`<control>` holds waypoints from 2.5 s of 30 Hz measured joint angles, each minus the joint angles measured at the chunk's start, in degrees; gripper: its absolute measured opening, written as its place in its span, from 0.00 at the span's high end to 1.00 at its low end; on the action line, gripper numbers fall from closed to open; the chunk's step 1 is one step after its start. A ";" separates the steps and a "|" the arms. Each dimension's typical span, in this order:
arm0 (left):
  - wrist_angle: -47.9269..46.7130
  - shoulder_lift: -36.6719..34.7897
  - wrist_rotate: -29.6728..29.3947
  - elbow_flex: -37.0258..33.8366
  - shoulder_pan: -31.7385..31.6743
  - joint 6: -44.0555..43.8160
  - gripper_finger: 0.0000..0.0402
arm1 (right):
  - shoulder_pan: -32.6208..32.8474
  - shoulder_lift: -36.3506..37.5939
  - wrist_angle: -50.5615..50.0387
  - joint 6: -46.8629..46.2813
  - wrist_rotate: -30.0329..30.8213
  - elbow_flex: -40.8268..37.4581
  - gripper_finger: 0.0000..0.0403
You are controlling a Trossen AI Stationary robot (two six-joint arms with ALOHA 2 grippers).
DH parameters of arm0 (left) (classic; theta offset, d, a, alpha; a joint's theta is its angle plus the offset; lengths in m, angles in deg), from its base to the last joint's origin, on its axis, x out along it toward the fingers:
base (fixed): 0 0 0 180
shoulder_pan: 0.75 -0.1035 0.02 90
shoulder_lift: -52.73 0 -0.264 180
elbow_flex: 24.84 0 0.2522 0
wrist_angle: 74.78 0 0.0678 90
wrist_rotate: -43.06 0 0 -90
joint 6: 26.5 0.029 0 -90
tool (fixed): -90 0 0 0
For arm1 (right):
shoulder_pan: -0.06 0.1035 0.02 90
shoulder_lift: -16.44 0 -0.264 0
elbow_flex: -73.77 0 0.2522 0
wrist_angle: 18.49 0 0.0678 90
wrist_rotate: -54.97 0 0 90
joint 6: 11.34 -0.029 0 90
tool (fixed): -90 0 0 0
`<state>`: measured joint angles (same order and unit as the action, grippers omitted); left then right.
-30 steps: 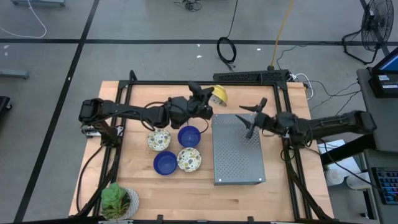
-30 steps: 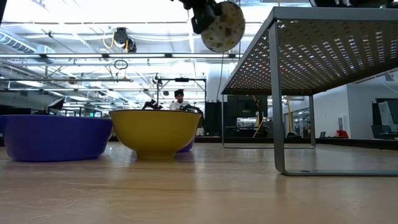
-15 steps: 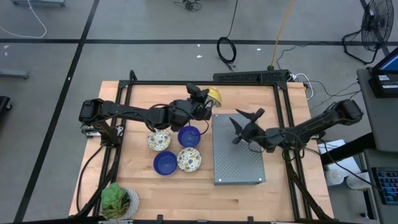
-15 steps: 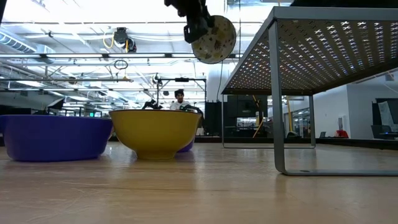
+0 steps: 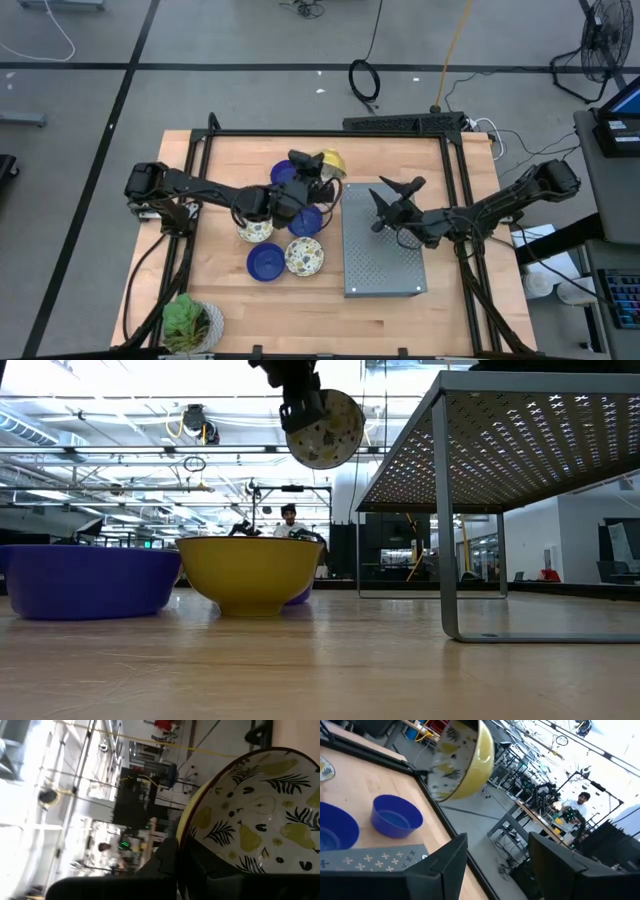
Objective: Pick & Place Mini bowls
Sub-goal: Put the top left yellow bowl on the shelf
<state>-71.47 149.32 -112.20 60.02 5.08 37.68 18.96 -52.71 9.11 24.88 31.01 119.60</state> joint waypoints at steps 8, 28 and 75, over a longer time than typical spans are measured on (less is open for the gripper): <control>-11.97 -8.43 2.86 -9.96 0.17 -27.83 0.98 | -0.02 0.03 0.54 0.09 -0.11 0.02 0.51; 26.36 -32.54 17.79 -45.04 -1.85 -29.77 0.98 | -0.04 0.42 0.36 -6.08 -4.65 0.00 0.52; 31.00 -10.67 12.68 -22.95 3.67 -6.58 0.98 | -8.60 -18.67 1.81 -17.55 -15.59 17.05 0.52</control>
<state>-40.47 138.66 -99.51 37.07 8.76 31.10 10.36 -71.37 10.93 7.34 15.43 136.65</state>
